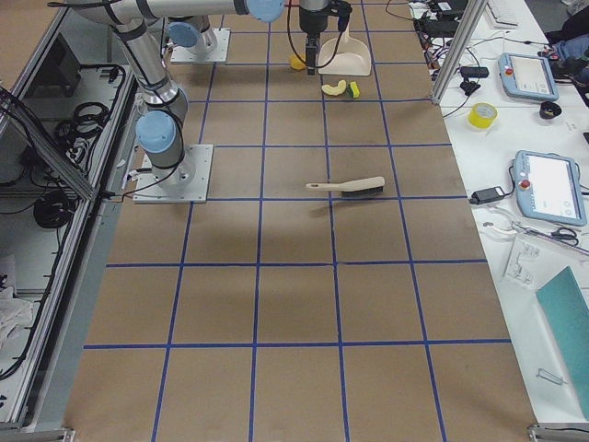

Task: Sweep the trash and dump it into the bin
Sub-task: 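Lower the left gripper onto the dustpan handle while the right reaches for the brush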

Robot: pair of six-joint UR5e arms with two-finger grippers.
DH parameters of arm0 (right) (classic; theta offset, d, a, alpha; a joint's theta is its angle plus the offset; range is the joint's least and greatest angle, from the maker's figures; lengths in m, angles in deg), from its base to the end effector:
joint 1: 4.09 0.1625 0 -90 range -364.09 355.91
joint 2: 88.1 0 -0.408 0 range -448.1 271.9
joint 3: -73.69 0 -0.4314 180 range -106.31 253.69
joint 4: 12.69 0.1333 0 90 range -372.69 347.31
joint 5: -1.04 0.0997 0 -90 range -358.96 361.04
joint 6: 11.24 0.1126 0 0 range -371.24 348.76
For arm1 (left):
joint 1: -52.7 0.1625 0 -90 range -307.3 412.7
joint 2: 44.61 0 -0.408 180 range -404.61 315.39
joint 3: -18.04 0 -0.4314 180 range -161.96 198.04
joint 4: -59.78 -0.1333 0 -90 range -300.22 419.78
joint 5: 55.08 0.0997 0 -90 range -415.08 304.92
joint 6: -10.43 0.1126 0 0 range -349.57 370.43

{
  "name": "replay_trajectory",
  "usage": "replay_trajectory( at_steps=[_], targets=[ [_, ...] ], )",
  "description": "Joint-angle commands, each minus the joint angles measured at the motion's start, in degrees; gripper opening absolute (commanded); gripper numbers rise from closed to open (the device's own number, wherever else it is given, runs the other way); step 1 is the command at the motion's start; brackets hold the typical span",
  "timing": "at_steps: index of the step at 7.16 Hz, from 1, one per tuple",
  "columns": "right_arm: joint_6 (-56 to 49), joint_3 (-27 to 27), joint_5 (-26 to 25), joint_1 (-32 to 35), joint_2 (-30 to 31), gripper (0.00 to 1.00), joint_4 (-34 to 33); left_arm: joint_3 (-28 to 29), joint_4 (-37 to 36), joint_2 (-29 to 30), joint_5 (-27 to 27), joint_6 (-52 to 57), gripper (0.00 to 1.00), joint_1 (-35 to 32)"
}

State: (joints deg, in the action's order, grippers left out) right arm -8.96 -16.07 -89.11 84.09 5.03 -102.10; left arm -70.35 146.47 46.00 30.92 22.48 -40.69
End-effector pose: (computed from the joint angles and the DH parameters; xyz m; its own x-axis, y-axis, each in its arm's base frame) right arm 0.1166 -0.5174 0.4876 -0.9974 0.0716 0.0007 0.0715 0.9963 -0.0486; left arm -0.1730 -0.5342 0.4735 -0.9613 0.2706 0.0523 0.2655 0.9601 -0.0880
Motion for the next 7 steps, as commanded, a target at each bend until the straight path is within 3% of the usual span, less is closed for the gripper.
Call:
replay_trajectory(
  at_steps=[1,3,4,6,7],
  targets=[
    [-13.64,-0.25,-1.35,-7.45,-0.23,0.99,-0.24,-1.95,-3.17,3.77,0.31,15.53,1.0,2.41],
    [-27.46,-2.08,-1.52,-14.51,-4.86,0.99,-5.3,-3.98,-6.44,6.41,-0.31,43.09,1.0,11.61],
    [-28.55,-4.27,-1.96,-16.01,-6.98,1.0,-10.81,-4.42,-7.05,8.51,0.39,54.36,1.0,13.31],
    [-36.86,-11.02,-2.05,-17.95,-10.68,0.99,-24.15,-4.51,-17.38,14.04,6.52,78.34,0.96,13.68],
    [-40.21,-13.5,-1.97,-19.09,-11.65,0.99,-26.75,-4.6,-20.74,16.68,6.64,87.86,0.96,13.68]
  ],
)
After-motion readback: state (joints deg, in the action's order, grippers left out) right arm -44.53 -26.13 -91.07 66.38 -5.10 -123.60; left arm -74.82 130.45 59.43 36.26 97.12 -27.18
